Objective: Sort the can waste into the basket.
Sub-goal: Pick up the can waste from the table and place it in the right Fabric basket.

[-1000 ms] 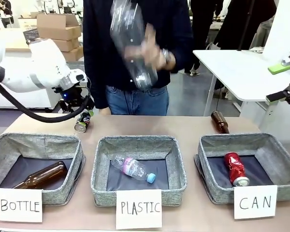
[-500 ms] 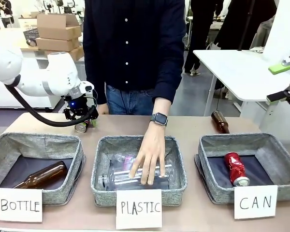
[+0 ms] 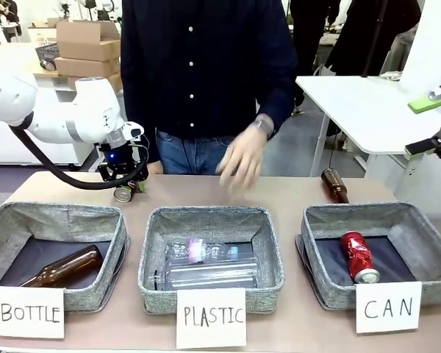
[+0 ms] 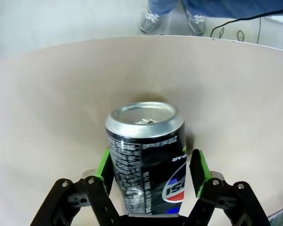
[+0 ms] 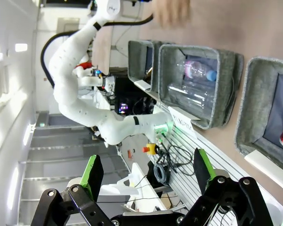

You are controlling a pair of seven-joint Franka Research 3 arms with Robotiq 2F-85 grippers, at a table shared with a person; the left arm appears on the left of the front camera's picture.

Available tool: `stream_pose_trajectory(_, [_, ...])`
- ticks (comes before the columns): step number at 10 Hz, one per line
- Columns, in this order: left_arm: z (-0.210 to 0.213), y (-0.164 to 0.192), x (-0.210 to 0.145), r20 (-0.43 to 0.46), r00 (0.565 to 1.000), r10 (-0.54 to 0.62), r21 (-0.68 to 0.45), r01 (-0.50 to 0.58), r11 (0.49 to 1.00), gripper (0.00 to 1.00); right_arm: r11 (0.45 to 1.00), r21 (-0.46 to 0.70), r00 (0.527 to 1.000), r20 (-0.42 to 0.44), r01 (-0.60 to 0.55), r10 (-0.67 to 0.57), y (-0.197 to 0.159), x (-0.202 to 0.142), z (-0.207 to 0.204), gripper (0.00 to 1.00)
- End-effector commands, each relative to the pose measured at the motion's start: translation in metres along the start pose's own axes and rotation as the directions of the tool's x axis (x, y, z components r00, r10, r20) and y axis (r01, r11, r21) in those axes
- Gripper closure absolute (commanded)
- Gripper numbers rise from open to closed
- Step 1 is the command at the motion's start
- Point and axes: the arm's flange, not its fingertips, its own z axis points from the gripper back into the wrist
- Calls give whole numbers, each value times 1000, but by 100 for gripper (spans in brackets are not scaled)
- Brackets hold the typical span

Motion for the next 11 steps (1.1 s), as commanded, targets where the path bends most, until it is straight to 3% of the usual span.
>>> stream_pose_trajectory(1, [1, -2, 3, -14, 1000, 19, 30, -19, 999, 38, 1000, -14, 1000, 0, -28, 28, -1, 0, 1, 0])
stream_pose_trajectory(2, [2, -3, 3, -13, 1000, 14, 25, -13, 1000, 55, 1000, -14, 1000, 0, -28, 28, -1, 0, 1, 0])
stream_pose_trajectory(3, [3, -3, 2, -12, 1000, 6, 18, -5, 1000, 57, 1000, -14, 1000, 0, -28, 28, -1, 0, 1, 0])
stream_pose_trajectory(4, [4, -2, 3, -16, 1000, 9, 12, -9, 1000, 74, 1000, -14, 1000, 0, -28, 28, -1, 0, 1, 0])
stream_pose_trajectory(9, [17, 4, 0, -7, 1000, 17, -10, -17, 1000, 77, 1000, -14, 1000, 0, -28, 28, -1, 0, 1, 0])
stream_pose_trajectory(11, [61, 22, -27, 4, 1000, -29, -83, 29, 996, 77, 1000, -14, 1000, 0, -28, 28, -1, 0, 1, 0])
